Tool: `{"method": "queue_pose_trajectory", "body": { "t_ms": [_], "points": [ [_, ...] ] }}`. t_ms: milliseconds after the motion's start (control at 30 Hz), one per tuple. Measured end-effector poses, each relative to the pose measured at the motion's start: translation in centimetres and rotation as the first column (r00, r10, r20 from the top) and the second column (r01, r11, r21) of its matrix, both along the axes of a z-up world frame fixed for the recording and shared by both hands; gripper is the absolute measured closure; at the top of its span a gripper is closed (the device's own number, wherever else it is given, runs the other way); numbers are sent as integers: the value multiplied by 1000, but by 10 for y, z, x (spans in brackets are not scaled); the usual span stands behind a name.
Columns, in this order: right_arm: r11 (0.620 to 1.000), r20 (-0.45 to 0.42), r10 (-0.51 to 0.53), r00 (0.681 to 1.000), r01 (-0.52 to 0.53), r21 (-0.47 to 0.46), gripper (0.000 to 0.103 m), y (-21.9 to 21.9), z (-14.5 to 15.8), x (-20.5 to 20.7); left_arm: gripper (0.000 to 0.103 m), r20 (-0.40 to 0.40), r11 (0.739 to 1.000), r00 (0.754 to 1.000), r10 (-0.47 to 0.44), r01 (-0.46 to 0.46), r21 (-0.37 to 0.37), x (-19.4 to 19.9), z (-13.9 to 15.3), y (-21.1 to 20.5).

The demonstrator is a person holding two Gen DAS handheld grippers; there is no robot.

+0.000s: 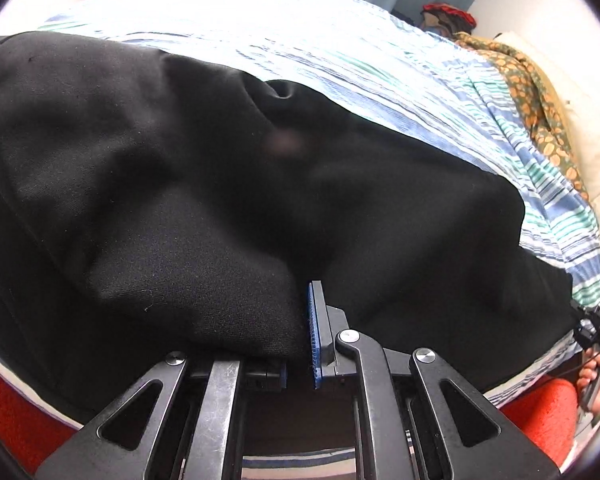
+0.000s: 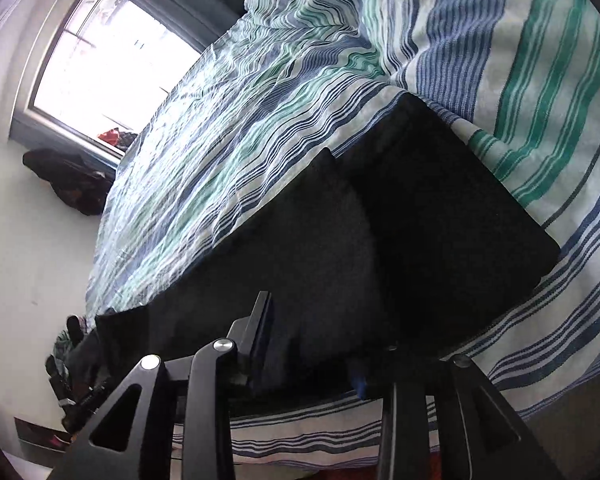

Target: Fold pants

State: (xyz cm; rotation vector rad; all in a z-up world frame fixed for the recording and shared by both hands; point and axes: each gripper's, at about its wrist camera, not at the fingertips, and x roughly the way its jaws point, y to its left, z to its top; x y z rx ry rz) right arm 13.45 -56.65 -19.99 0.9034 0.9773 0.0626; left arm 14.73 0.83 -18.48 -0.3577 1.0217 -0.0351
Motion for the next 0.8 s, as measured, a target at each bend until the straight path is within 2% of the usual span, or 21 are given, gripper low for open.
{"method": "queue_pose_trajectory", "body": {
  "t_ms": [67, 100, 133, 200, 300, 333, 433, 567, 700, 800],
  "points": [
    [998, 5, -44, 999, 44, 51, 70, -10, -1, -3, 95, 5, 1000, 1000, -8, 8, -1, -2, 3, -4],
    [999, 1, -39, 999, 38, 19, 84, -13, 4, -2, 95, 8, 1000, 1000, -12, 12, 0, -3, 5, -6],
    [998, -11, -13, 1000, 12, -62, 97, -12, 12, 0, 95, 9, 1000, 1000, -19, 19, -7, -3, 6, -10],
    [974, -16, 31, 999, -34, -224, 97, -9, 31, 5, 93, 16, 999, 999, -43, 43, -15, -3, 8, -21],
    [900, -13, 45, 999, -46, -434, 97, -11, 51, 7, 92, 14, 994, 994, -105, 105, 8, -5, 7, -45],
    [882, -37, 40, 999, -53, -468, 97, -13, 49, 8, 92, 5, 993, 993, -121, 120, 16, -3, 5, -53],
    [892, -132, 5, 991, -64, -447, 97, -27, 26, 11, 92, -10, 989, 989, -145, 145, 36, -5, -1, -64],
    [898, -133, -15, 991, -45, -437, 96, -27, 22, 10, 92, -13, 988, 988, -152, 152, 16, 7, 3, -69],
    [931, -99, -32, 995, -7, -364, 74, -33, 26, 0, 90, -22, 988, 988, -152, 152, -5, 11, 6, -63],
    [955, -72, -62, 995, 38, -293, 71, -41, 28, -10, 90, -9, 988, 989, -147, 146, -53, 3, 10, -44]
  ]
}}
